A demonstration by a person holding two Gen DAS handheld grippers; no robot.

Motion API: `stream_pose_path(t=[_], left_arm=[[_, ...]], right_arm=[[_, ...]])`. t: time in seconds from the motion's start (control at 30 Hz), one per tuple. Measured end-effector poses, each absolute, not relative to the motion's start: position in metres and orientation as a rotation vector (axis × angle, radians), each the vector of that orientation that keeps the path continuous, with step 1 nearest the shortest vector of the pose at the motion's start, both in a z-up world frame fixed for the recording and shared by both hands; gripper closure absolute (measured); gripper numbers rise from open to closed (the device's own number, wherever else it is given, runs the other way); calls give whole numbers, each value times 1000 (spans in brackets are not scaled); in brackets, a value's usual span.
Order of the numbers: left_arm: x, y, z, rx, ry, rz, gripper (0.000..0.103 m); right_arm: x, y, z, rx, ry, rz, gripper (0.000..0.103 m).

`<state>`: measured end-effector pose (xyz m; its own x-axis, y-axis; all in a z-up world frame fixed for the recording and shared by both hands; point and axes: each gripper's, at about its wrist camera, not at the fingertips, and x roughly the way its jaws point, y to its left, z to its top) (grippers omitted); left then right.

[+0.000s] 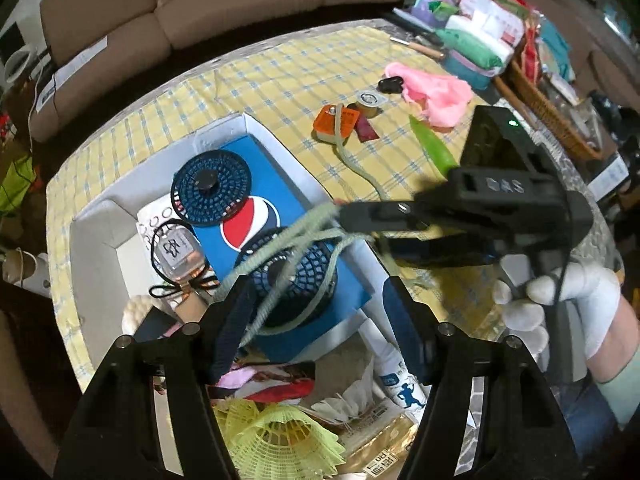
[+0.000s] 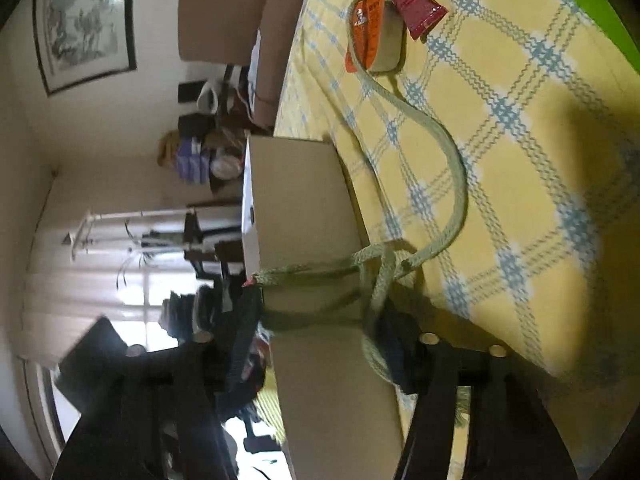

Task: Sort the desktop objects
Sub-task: 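Carry the green cord over the box with both grippers, then lower the cord into the box and open both grippers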

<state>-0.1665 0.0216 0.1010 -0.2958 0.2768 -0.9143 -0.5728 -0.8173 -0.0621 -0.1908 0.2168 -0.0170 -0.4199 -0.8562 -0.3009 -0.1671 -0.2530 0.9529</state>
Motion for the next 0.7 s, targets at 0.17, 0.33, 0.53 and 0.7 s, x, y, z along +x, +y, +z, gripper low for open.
stream_pose_path(t=[0.17,0.33,0.53,0.7], left_arm=[[-160,22,100,-1391,339,2130,40],[-154,21,111,-1341,307,2157,40],[-145,17,131,-1288,282,2187,40],[-140,5,146,-1256,246,2214,40]], right_arm=[[-192,213,10,1189,-1357,-1819,89],[-187,220,33,1125,-1306,-1858,93],[-185,214,87,1069,-1215,-1898,93],[-182,191,146,1021,-1084,-1919,93]])
